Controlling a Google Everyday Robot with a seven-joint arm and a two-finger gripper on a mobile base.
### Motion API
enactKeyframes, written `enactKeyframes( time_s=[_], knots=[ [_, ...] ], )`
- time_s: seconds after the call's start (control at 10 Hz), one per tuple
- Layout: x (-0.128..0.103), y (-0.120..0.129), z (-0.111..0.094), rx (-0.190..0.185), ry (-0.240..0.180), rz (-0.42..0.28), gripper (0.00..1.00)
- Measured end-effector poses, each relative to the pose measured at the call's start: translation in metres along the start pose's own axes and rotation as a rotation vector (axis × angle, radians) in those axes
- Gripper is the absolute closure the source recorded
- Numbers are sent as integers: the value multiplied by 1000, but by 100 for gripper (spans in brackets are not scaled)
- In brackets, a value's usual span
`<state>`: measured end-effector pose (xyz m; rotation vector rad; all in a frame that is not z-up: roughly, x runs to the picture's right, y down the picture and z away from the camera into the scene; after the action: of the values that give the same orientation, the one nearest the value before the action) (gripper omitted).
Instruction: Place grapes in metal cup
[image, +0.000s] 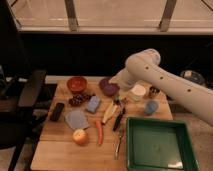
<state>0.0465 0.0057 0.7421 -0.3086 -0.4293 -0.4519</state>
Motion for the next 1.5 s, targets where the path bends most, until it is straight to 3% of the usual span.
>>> enactKeyframes(
  time_s=[0.4, 0.5, 0.8, 0.9, 1.5],
  knots=[
    [-32, -35, 68, -27, -119, -83, 35],
    [-42, -41, 95, -48, -163, -105, 35],
    [-70, -56, 132, -66, -242, -134, 35],
    [-84, -62, 137, -63, -265, -155, 35],
    [-83, -62, 137, -60, -266, -157, 35]
  ],
)
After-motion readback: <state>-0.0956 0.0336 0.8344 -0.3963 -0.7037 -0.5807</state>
